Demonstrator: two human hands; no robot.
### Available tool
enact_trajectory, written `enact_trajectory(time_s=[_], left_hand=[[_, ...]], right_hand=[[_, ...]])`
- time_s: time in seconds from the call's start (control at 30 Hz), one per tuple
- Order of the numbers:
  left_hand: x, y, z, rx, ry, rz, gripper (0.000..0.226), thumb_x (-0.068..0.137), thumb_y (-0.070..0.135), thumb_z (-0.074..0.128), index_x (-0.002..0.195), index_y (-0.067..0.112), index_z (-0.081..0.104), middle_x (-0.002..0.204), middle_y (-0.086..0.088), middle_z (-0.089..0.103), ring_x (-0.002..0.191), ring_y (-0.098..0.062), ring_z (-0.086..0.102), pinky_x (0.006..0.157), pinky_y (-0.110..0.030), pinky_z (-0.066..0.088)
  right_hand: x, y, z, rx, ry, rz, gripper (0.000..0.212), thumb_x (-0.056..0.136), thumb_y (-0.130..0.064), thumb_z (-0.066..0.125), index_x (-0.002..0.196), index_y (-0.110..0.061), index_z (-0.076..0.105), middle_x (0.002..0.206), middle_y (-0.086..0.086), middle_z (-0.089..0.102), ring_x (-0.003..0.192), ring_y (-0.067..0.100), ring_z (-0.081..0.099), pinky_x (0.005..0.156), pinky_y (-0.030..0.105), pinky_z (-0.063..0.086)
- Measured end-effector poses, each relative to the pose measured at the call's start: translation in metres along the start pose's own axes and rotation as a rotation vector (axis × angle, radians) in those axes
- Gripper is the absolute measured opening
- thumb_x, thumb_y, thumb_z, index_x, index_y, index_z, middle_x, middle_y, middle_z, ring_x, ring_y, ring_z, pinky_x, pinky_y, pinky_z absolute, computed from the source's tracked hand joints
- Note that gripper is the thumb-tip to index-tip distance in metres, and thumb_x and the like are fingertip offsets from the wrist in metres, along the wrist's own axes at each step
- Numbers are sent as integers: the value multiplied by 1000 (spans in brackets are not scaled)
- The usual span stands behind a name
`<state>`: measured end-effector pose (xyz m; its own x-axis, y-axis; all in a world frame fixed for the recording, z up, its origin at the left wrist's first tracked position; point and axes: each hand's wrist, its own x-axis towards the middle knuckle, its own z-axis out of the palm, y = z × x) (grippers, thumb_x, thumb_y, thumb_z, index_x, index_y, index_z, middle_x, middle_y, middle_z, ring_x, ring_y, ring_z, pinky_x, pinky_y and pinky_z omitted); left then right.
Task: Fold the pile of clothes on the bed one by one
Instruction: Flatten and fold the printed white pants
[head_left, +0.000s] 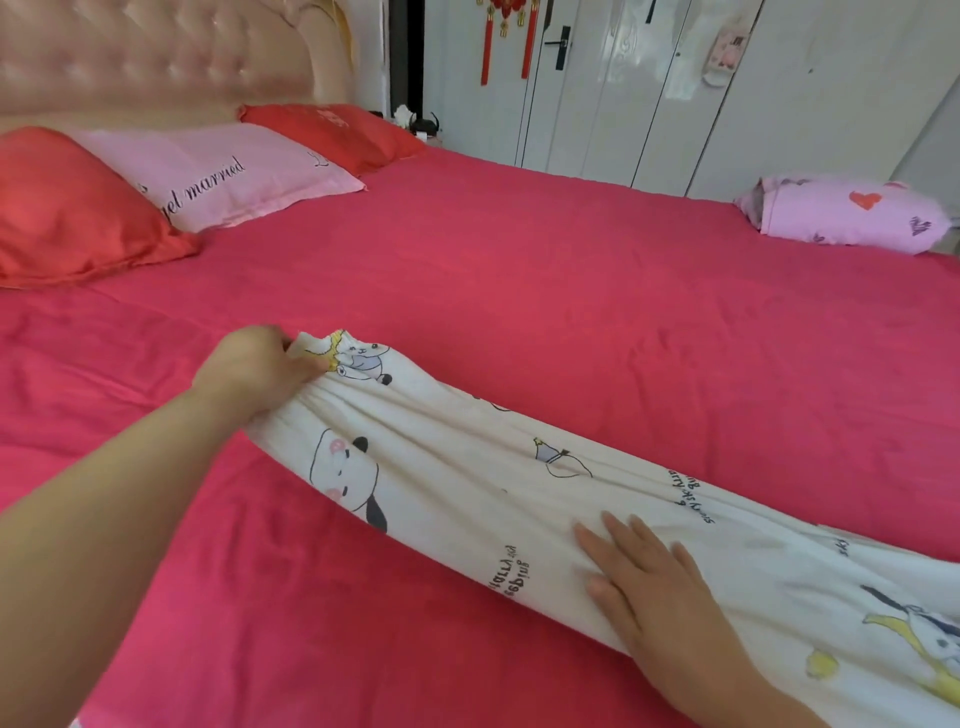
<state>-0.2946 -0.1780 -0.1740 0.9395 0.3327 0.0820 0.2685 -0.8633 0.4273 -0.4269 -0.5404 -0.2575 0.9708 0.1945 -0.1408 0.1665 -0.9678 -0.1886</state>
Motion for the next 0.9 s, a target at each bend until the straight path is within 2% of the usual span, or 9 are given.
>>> enact_trajectory(time_s=[0.07, 0.17, 0.23, 0.33, 0.43, 0.57, 0.67, 0.73, 0.9], left_hand=[[3, -13, 5, 46, 29, -48, 41, 87, 46, 55, 89, 5, 60, 80, -11, 58, 80, -31, 54, 67, -33, 41], [-10, -13, 26, 315, -22, -73, 48, 91, 47, 46, 122, 11, 52, 121, -13, 53, 113, -32, 49, 92, -41, 40], [-26, 0, 50, 304, -25, 91, 53, 93, 42, 45, 139, 16, 37, 143, -9, 37, 132, -28, 33, 104, -42, 31], [-62, 32, 93, 196, -137, 559, 55, 93, 42, 27, 144, 24, 29, 154, -1, 24, 141, -18, 21, 113, -34, 19], [-75, 52, 127, 219, -274, 657, 42, 99, 36, 25, 138, 30, 40, 155, 4, 20, 143, -16, 15, 116, -36, 11], [-48, 52, 147, 55, -271, 541, 37, 95, 16, 38, 130, 22, 50, 137, 1, 49, 129, -20, 40, 101, -33, 38], [-28, 54, 156, -9, -236, 481, 40, 89, 6, 42, 124, 20, 54, 133, -2, 51, 123, -27, 46, 95, -37, 43], [-19, 59, 161, 44, -251, 464, 44, 93, 11, 40, 133, 25, 48, 142, -1, 44, 127, -26, 41, 101, -37, 39], [-11, 67, 168, 80, -181, 413, 27, 94, 23, 44, 114, 19, 61, 113, -5, 57, 114, -24, 47, 88, -35, 46]], right_hand=[[1, -9, 7, -5, -31, -10, 90, 38, -77, -44, 123, -63, -15, 139, -25, -23, 133, 0, -22, 108, 26, -8], [3, -21, 21, -12, -68, -15, 89, 36, -76, -45, 119, -65, -17, 142, -21, -24, 132, 6, -27, 109, 29, -9], [7, -24, 22, -12, -68, 1, 95, 35, -74, -47, 124, -60, -20, 143, -20, -25, 137, 8, -24, 113, 33, -8], [17, -23, 14, 17, -22, 44, 111, 36, -75, -46, 139, -52, -11, 154, -18, -10, 143, 8, -14, 116, 36, -2], [24, -21, 10, 16, 19, 57, 116, 38, -75, -45, 143, -49, -2, 156, -15, -2, 145, 11, -7, 116, 35, 0], [30, -7, 8, 54, 153, 54, 95, 68, -78, -16, 142, -40, 31, 150, -9, 31, 140, 15, 26, 113, 30, 19], [53, 21, -4, 21, 258, 106, 47, 94, -32, 30, 137, -24, 46, 139, 0, 48, 125, 24, 44, 103, 33, 36], [71, 45, -12, -15, 251, 167, 46, 94, -10, 38, 138, -23, 44, 138, 1, 48, 122, 27, 44, 100, 35, 38], [94, 80, -17, -18, 197, 293, 33, 91, -17, 52, 124, -19, 58, 116, 7, 61, 109, 28, 52, 88, 36, 45]])
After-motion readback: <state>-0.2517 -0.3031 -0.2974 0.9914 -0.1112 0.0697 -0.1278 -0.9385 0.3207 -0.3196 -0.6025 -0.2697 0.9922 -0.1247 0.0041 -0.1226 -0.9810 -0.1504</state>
